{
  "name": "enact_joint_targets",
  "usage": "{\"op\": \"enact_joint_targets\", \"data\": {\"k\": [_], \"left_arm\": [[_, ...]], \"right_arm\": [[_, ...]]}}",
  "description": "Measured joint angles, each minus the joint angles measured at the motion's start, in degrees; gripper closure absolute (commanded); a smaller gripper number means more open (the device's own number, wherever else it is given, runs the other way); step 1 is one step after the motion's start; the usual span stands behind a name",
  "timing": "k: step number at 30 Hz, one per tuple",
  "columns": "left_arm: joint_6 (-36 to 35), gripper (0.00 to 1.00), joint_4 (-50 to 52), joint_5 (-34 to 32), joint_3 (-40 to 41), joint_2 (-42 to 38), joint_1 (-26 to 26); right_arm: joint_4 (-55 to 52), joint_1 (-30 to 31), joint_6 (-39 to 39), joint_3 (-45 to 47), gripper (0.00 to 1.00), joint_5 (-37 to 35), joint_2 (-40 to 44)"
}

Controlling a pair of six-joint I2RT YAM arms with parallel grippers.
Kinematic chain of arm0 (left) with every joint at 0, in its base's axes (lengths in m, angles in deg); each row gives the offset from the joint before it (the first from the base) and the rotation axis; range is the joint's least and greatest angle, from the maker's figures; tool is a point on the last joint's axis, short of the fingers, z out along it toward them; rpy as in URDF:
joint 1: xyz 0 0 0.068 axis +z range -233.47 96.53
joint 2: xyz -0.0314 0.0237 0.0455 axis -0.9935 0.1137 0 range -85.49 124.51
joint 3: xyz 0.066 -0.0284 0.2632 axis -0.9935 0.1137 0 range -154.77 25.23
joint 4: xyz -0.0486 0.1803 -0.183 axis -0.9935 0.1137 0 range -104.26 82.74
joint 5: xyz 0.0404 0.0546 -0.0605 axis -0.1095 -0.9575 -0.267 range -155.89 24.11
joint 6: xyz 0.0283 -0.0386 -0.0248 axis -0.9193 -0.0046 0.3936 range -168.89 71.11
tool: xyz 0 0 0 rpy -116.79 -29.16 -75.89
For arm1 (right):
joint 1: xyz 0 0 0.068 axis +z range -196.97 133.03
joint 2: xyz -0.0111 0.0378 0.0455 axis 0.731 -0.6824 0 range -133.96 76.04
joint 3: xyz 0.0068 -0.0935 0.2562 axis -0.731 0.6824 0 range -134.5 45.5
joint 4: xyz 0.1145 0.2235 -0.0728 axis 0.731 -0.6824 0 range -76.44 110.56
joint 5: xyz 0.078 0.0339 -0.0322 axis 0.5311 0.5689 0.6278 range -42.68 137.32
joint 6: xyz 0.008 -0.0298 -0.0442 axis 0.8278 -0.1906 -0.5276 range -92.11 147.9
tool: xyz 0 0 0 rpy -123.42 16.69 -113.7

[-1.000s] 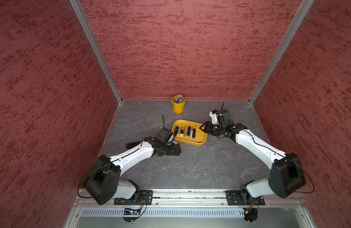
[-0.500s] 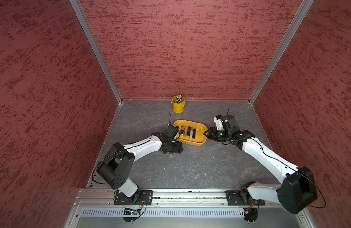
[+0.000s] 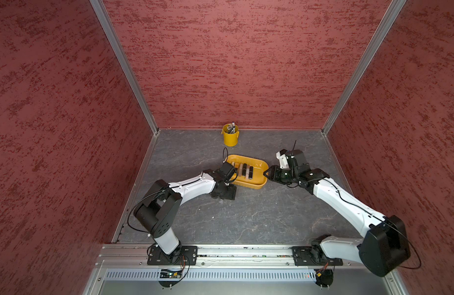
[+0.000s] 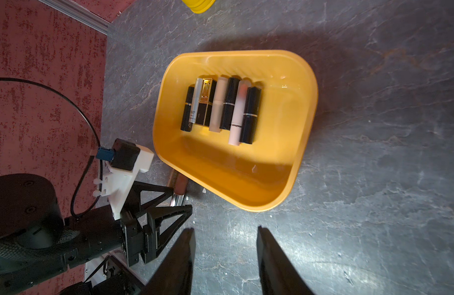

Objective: Put the lipstick into the storage box
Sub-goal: Pick up the lipstick at the center of the board.

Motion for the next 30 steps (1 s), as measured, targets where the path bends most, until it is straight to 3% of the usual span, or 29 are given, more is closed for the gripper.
{"op": "enact_joint_targets", "data": {"k": [9,30], "left_arm": [[-0.11,0.35,1.99,-2.29,0.00,1.11,-1.81],[-0.98,0.78,4.35,-6.93,-1.55,4.33,-2.40]], "right_arm": [[0.37,0.00,0.39,0.09,0.57,0.85,-0.24],[0.37,0.00,1.20,0.11,0.57,0.87,1.40]]}}
